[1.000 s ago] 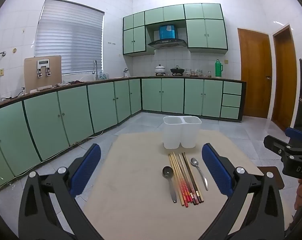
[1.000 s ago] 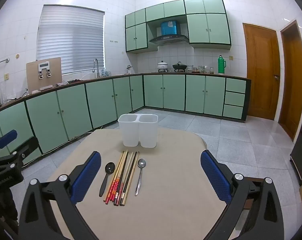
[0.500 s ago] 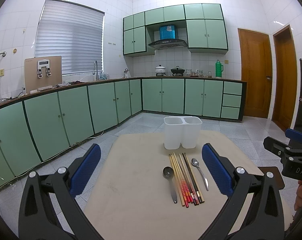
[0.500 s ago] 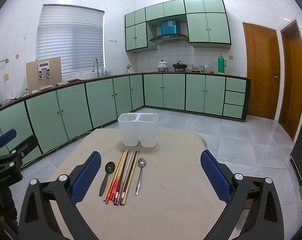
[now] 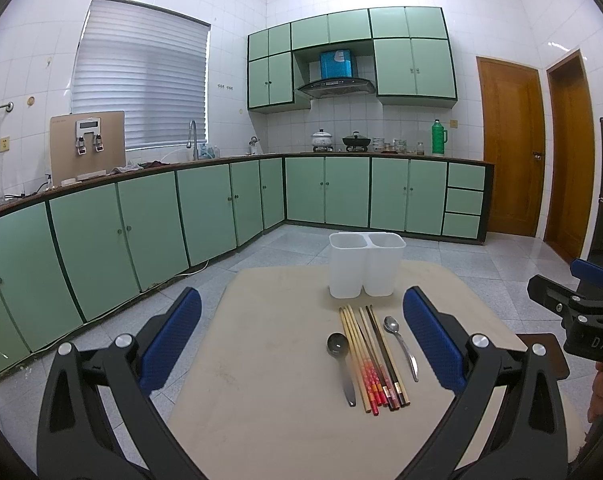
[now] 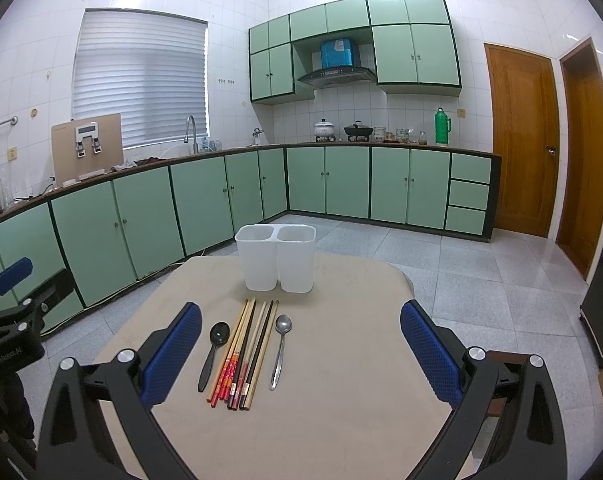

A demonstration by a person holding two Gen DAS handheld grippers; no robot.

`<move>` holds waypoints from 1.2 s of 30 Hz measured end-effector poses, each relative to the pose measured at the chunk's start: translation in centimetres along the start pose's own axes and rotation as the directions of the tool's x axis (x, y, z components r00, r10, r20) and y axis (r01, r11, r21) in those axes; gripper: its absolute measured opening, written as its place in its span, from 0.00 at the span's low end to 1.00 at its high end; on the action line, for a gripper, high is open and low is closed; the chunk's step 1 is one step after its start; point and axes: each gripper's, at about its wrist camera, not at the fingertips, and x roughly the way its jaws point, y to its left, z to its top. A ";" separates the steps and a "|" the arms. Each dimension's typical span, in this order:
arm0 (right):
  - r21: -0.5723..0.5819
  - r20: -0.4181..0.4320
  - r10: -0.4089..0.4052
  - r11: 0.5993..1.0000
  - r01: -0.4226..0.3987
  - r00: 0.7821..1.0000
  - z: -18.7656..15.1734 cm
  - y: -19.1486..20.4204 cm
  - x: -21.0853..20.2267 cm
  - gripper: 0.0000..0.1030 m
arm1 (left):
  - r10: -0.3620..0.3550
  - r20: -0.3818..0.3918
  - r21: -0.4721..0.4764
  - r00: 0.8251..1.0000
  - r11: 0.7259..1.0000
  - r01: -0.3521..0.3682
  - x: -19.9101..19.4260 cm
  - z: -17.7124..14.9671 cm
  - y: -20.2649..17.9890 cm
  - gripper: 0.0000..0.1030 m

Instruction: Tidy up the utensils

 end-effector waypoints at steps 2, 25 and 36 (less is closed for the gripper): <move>0.000 -0.001 0.000 1.000 0.000 1.000 0.0 -0.1 0.0 0.94 | 0.001 0.000 0.000 1.000 1.000 -0.001 0.0 0.0 0.0 0.95; -0.001 -0.006 -0.001 1.000 0.001 1.000 -1.0 0.2 0.7 0.94 | 0.006 -0.002 -0.002 1.000 1.000 -0.006 0.5 -0.3 0.7 0.95; -0.001 -0.007 -0.001 1.000 0.001 1.000 -1.0 0.2 0.7 0.94 | 0.007 -0.006 -0.002 1.000 1.000 -0.007 0.5 -0.4 1.0 0.95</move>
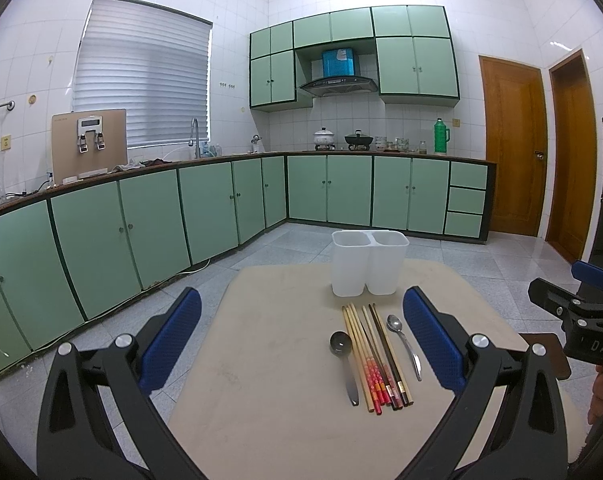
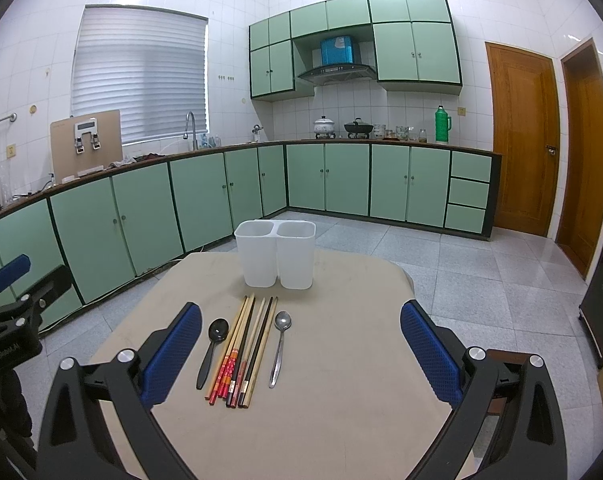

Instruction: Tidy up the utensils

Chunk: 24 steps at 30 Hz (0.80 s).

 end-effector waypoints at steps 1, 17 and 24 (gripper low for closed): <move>0.000 0.000 0.000 1.000 0.000 1.000 0.0 0.0 0.0 0.94 | 0.000 -0.001 0.000 1.000 1.000 0.000 -0.1 0.0 0.0 0.95; -0.003 -0.028 -0.005 1.000 0.005 1.000 -0.7 -0.1 1.3 0.94 | 0.002 -0.020 0.002 1.000 1.000 -0.002 0.6 0.0 -0.4 0.95; -0.012 -0.117 -0.016 1.000 0.014 0.993 -1.0 -0.7 5.0 0.94 | 0.028 -0.092 0.007 0.995 1.000 -0.028 4.8 -0.5 0.5 0.95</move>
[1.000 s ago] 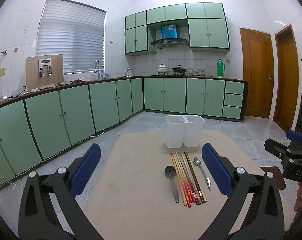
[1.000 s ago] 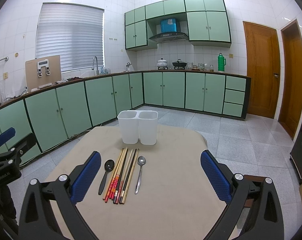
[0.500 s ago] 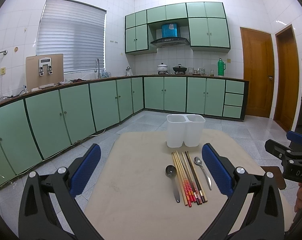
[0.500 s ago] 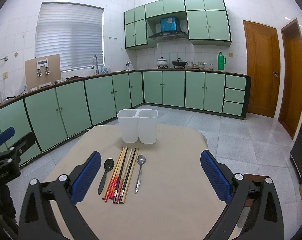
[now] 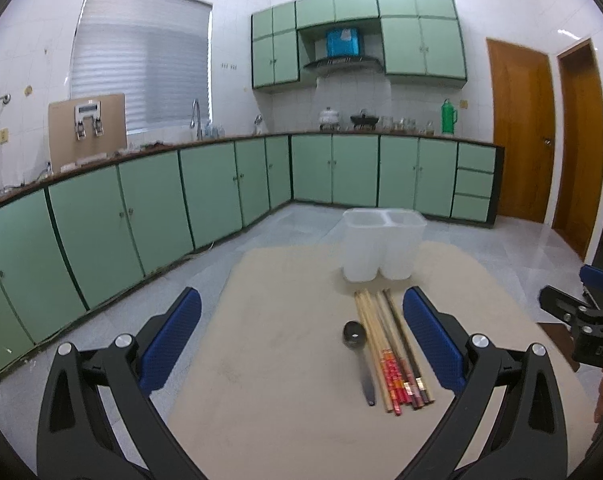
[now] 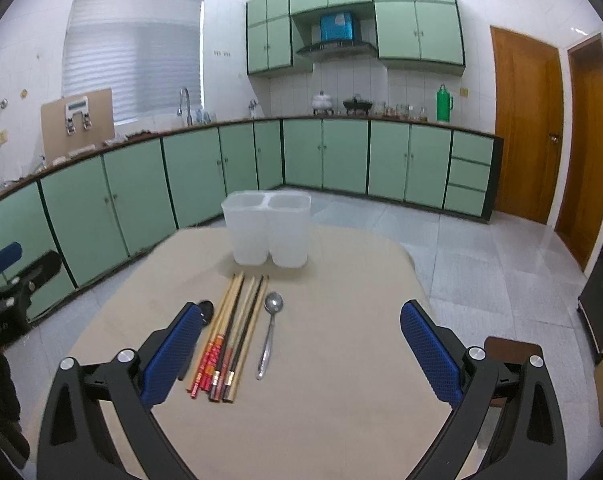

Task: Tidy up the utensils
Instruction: 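Close the right tool on the silver spoon while the left tool approaches the black spoon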

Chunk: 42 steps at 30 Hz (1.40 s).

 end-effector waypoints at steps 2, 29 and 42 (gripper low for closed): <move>-0.007 -0.030 -0.001 1.000 0.001 1.000 0.1 -0.2 1.5 0.94 | 0.007 -0.034 0.006 0.999 1.000 -0.007 1.9 -0.1 0.4 0.95; 0.077 -0.446 0.202 0.979 -0.188 0.872 -0.4 0.9 23.2 0.59 | -0.024 -0.400 0.014 0.916 0.999 0.032 18.5 -5.3 0.2 0.95; 0.048 -0.453 0.220 0.974 -0.223 0.864 -0.3 1.1 23.9 0.27 | -0.094 -0.417 0.041 0.904 0.992 0.122 19.3 -5.7 -2.8 0.95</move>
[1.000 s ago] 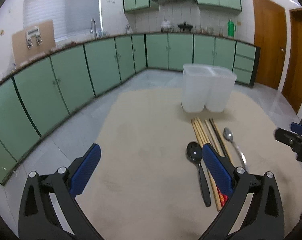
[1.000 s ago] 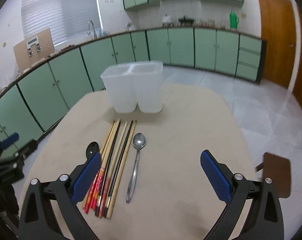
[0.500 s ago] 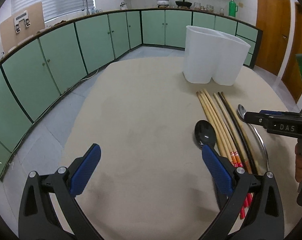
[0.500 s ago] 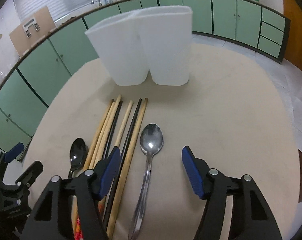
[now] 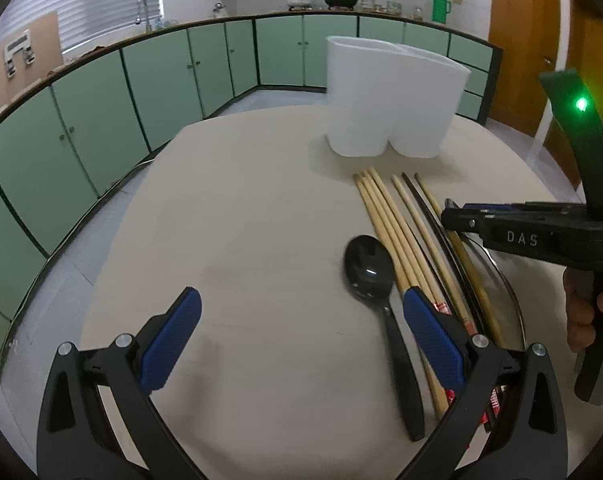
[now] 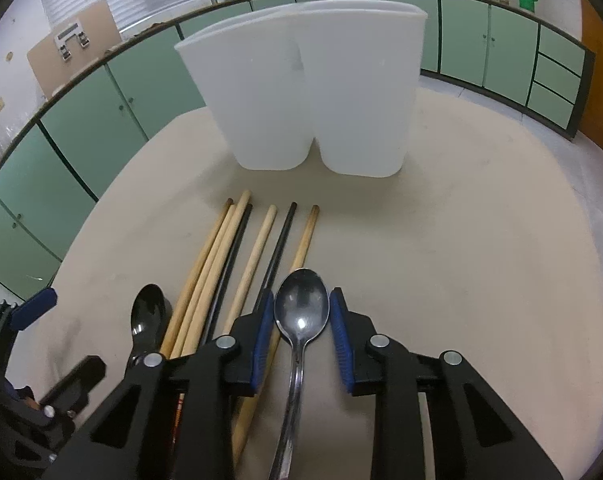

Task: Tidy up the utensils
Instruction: 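Close the right tool on the silver spoon while the left tool approaches the black spoon, then close the left tool on the black spoon while the right tool lifts the silver spoon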

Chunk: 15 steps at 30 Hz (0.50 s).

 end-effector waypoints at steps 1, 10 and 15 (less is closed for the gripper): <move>0.005 0.000 0.000 1.000 0.000 1.000 -0.1 -0.2 -0.2 0.27 | -0.002 -0.005 0.006 1.000 1.000 0.002 0.2 -0.1 -0.3 0.95; 0.000 0.023 -0.021 1.000 0.021 1.000 -0.6 -0.4 -1.6 0.27 | 0.011 -0.088 0.022 0.996 1.000 -0.009 2.6 -0.2 -0.4 0.95; 0.012 0.037 -0.040 0.999 0.040 0.998 -0.6 -0.7 -2.2 0.27 | 0.013 -0.135 -0.002 0.991 1.000 -0.013 4.2 0.6 0.4 0.95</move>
